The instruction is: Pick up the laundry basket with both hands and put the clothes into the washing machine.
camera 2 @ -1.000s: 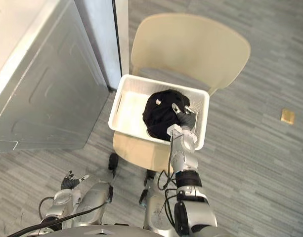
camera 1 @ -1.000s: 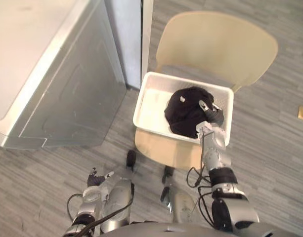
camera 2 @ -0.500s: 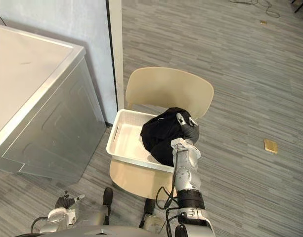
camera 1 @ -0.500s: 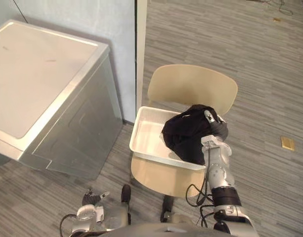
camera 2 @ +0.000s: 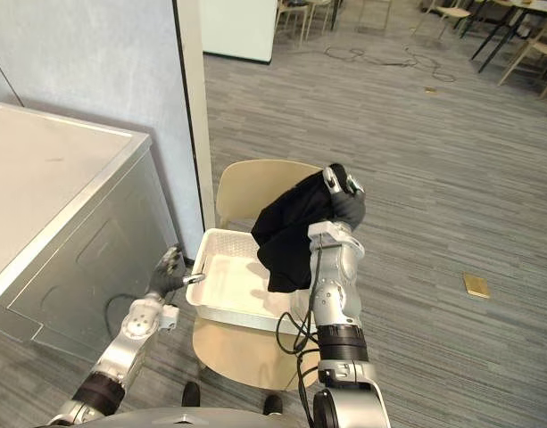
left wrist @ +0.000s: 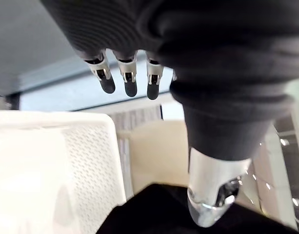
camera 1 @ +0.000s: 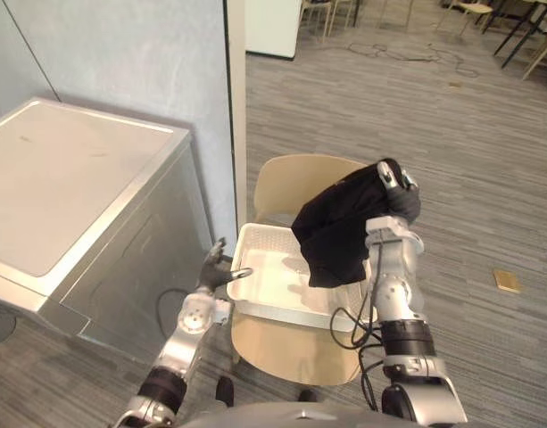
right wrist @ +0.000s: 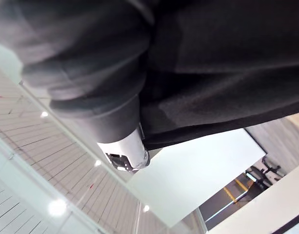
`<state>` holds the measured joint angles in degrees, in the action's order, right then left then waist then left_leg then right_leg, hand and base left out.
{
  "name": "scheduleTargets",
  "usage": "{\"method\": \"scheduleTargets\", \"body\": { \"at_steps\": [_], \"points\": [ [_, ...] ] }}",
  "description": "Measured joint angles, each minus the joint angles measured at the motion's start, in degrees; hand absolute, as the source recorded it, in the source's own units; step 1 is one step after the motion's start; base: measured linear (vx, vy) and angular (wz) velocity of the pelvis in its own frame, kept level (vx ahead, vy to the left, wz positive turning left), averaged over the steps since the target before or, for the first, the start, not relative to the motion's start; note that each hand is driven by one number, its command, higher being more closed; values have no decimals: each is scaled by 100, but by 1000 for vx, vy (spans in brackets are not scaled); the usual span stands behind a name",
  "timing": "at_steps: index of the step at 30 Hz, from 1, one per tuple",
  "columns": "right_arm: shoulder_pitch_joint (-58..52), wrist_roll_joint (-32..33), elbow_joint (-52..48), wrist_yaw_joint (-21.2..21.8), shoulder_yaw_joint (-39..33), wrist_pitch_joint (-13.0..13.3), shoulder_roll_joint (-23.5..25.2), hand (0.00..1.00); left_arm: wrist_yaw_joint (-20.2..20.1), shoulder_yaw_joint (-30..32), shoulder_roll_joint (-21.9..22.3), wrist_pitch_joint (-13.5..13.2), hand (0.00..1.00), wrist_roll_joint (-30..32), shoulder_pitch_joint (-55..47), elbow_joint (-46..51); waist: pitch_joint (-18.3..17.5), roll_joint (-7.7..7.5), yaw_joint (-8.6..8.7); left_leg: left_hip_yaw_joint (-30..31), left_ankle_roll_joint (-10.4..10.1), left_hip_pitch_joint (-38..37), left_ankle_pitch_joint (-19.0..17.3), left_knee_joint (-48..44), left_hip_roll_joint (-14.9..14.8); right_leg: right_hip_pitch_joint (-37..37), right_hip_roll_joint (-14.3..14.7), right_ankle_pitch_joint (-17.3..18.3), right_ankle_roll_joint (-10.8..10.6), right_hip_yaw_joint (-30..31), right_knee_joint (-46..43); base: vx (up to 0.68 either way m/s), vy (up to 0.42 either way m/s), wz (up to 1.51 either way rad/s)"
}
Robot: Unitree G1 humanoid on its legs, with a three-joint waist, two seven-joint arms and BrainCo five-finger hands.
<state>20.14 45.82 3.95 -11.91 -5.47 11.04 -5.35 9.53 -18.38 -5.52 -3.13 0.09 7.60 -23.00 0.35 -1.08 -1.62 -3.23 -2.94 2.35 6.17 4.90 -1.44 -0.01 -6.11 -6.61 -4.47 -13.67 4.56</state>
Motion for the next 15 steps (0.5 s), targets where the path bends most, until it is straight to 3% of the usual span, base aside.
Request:
{"method": "scheduleTargets", "body": {
  "at_steps": [6,15],
  "points": [
    [512,51,-114,-130,432,10,-56,100,-40,-885,65,-20,0,-114,1101,-219,-98,29,182,-163,11,-81,2,1,-86,-10,74,-28,55,168,0,-50,-6,-14],
    [610,170,-504,-135,1116,6,-79,100,24,-1563,496,53,0,-93,2339,-1285,-103,30,410,-414,-28,-87,25,1,-151,-150,145,-68,97,410,0,-8,-6,-16]
  ]
}}
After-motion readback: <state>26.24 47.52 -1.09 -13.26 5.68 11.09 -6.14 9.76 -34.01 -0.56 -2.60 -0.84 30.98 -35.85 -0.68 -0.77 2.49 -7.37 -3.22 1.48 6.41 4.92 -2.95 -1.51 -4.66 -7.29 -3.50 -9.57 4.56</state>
